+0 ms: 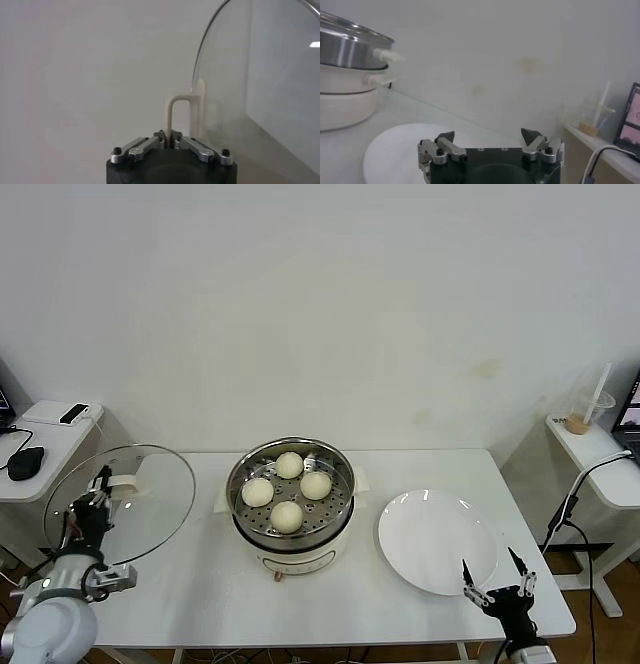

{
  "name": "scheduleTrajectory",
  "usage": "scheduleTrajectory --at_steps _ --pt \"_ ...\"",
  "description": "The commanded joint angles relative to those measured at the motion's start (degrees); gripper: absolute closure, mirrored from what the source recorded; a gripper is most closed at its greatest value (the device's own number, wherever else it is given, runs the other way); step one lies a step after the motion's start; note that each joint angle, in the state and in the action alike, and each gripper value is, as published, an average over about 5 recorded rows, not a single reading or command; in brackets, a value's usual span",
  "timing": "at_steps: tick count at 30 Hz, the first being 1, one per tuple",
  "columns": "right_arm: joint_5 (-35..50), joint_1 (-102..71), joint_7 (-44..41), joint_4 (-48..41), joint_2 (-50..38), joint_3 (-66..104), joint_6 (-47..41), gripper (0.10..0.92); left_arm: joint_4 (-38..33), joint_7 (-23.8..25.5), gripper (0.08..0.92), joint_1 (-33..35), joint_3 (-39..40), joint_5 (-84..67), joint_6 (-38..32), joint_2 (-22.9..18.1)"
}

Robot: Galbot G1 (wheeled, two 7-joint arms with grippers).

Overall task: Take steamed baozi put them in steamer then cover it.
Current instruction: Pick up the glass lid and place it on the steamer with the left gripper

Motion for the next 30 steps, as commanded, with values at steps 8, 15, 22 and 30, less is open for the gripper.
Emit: scheduleTrajectory --at_steps 8,15,22,30 --pt "-3.5 0.4 0.1 -1.0 1.0 -2.4 -0.2 0.203 -3.2 7.9 0.865 -14.3 21.1 6.2 8.2 -3.9" --pt "-5.2 1.3 0.2 -2.4 1.7 -3.7 -0.2 0.203 0.5 11.5 0.865 -19.7 29.2 13.4 10.2 -9.6" --pt "-7.4 1.8 0.3 -3.6 2.9 -5.0 0.1 0.203 3.1 13.5 0.865 -23.6 32.3 16.4 11.2 -13.3" --pt "-8.5 2.1 0.4 -4.3 3.2 -5.5 0.2 0.203 5.3 14.1 0.865 -25.3 34.5 20.3 11.1 -19.0"
